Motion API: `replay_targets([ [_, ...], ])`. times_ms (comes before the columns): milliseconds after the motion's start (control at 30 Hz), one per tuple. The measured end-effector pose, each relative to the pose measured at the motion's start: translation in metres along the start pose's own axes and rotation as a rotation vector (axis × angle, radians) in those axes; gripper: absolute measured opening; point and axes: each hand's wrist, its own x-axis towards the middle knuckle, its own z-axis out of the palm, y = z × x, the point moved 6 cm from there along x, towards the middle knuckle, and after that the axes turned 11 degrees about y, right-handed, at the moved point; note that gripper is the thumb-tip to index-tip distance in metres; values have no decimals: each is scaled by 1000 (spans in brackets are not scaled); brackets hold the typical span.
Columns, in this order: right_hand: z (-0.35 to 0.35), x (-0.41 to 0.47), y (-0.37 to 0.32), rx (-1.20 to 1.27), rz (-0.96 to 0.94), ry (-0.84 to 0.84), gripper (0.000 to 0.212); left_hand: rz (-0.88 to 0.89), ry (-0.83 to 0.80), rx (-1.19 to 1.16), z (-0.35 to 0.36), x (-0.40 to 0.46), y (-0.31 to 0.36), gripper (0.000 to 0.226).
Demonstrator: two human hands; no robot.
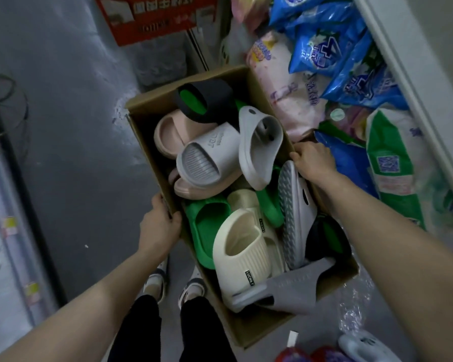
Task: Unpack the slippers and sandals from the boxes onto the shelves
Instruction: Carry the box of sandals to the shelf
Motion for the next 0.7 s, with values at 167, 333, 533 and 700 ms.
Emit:
replay_targets([
  [167, 4, 0, 4, 16, 35, -17, 24, 7, -12, 48, 2, 1, 2, 38],
  [333, -14, -18, -2, 169, 75, -67, 27, -51, -136, 62, 3, 6, -1, 37],
  [533, -57, -61, 0, 213, 82, -59, 34, -52, -298, 132, -29, 15, 16, 22],
  [700, -84, -104, 19, 280, 228, 25, 35, 407, -47, 336, -83, 9, 99, 25],
])
